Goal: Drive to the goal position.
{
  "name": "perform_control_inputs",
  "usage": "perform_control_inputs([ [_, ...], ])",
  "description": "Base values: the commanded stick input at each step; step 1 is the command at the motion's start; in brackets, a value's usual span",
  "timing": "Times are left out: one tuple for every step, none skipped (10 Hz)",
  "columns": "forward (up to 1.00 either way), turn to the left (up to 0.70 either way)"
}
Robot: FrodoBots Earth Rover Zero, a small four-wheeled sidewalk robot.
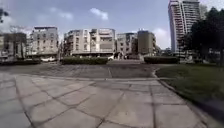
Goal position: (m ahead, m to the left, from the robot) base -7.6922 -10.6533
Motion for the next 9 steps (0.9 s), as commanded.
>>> perform_control_inputs([
  [0.70, -0.05],
  [0.70, -0.14],
  [0.70, -0.22],
  [0.70, -0.31],
  [0.70, -0.18],
  [0.70, 0.00],
  [0.70, -0.05],
  [0.70, -0.30],
  [0.70, -0.32],
])
